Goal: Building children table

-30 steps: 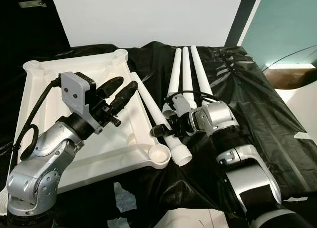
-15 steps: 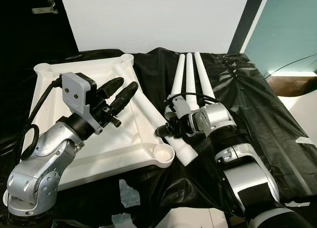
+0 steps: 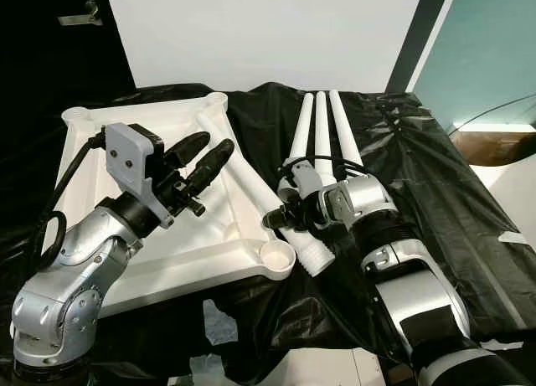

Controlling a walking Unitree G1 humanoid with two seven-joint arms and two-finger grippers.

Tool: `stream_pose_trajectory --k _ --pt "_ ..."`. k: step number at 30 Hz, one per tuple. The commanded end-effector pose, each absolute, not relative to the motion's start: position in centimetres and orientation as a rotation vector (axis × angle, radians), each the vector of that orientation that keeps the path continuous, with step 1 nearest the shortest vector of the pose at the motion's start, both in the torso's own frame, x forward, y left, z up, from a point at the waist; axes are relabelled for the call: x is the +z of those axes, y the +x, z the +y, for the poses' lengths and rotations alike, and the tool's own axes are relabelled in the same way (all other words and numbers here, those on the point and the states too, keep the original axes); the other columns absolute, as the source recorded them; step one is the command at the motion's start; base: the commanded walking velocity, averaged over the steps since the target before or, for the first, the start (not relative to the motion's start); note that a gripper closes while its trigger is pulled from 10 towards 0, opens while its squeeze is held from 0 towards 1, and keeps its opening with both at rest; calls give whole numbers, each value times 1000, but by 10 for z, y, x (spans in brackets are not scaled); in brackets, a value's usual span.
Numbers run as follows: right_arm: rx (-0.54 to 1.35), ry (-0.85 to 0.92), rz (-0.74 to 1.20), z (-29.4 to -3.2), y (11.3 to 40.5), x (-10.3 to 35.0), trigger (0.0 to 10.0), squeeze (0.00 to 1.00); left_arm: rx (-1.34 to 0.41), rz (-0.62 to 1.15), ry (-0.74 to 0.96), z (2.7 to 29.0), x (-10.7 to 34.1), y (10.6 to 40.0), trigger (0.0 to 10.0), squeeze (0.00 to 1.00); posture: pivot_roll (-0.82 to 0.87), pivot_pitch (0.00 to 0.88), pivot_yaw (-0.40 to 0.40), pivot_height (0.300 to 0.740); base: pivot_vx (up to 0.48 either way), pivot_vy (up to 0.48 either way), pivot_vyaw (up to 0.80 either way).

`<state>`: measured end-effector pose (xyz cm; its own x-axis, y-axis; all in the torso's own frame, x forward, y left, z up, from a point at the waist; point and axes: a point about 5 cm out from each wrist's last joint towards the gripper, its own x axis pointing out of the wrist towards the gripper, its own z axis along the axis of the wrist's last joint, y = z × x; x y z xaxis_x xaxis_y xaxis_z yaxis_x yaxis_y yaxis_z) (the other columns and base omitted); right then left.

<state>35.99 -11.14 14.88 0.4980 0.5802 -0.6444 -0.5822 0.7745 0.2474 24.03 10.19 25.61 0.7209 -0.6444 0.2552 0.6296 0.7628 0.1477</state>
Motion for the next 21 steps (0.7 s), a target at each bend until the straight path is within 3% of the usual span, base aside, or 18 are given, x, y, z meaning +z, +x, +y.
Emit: stream_pose_trajectory --k 1,7,8,10,11,12,13,14,16,17,19,20,21 --pt "601 -35 837 -124 359 134 10000 0 -686 -312 50 102 258 240 10000 0 156 39 -59 740 0 0 0" --pt "608 -19 835 -122 359 133 10000 0 -687 -311 53 102 258 240 10000 0 157 42 -58 740 0 0 0" --pt "615 -16 831 -122 359 133 10000 1000 -687 -310 53 102 258 239 10000 0 158 45 -59 740 0 0 0" --pt "614 -16 826 -121 359 134 10000 1000 -687 -309 52 102 258 239 10000 0 158 48 -60 740 0 0 0" --pt "609 -20 818 -121 361 134 10000 894 -686 -308 51 102 258 239 10000 0 158 48 -60 740 0 0 0" --pt "609 -20 818 -121 361 134 10000 894 -686 -308 51 102 258 239 10000 0 158 48 -60 740 0 0 0" --pt "608 -22 809 -121 362 135 10000 0 -686 -307 50 102 257 239 10000 0 158 52 -62 740 0 0 0" --pt "615 -18 806 -121 362 135 10000 63 -686 -307 49 102 258 239 10000 0 159 54 -63 740 0 0 0" --pt "621 -15 806 -120 362 136 10000 63 -685 -307 49 102 258 239 10000 0 159 54 -63 740 0 0 0" --pt "621 -13 804 -120 362 136 10000 549 -684 -307 47 102 258 239 10000 0 159 54 -63 740 0 0 0" --pt "617 -12 806 -120 362 136 10000 498 -684 -307 47 102 258 239 10000 0 159 56 -63 740 0 0 0" --pt "610 -11 813 -121 362 136 10000 0 -683 -307 47 102 258 239 10000 0 159 56 -63 740 0 0 0" --pt "610 -11 813 -121 362 136 10000 0 -683 -307 47 102 258 239 10000 0 159 56 -63 740 0 0 0"
